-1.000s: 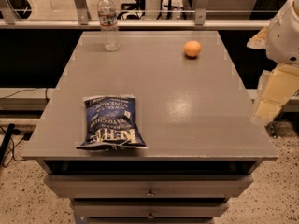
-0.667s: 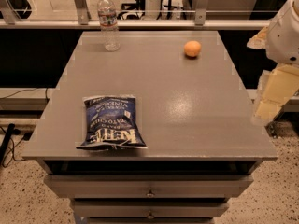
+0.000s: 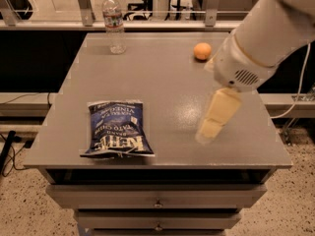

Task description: Pick blue chip bag

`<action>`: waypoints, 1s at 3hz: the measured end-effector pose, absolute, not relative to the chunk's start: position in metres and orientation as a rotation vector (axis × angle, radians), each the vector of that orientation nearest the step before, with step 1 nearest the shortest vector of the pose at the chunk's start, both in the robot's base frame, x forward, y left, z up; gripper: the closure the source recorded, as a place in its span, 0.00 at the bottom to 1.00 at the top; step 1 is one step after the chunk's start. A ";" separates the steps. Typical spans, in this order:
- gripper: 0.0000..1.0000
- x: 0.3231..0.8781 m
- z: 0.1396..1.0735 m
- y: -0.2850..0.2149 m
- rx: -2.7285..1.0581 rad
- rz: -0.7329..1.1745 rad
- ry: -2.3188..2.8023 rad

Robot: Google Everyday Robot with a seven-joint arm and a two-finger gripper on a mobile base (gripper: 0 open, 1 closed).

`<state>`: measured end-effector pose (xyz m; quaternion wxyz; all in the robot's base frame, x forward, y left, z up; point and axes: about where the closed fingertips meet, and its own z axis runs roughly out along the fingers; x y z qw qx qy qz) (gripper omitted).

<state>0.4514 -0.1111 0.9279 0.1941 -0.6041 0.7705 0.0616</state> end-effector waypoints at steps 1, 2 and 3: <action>0.00 0.453 0.913 -0.076 -1.696 0.245 2.133; 0.00 0.448 0.904 -0.041 -1.678 0.338 2.128; 0.00 0.441 0.889 -0.008 -1.654 0.450 2.140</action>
Offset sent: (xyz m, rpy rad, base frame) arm -0.0087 0.1119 -0.0360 0.1840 0.1109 0.0199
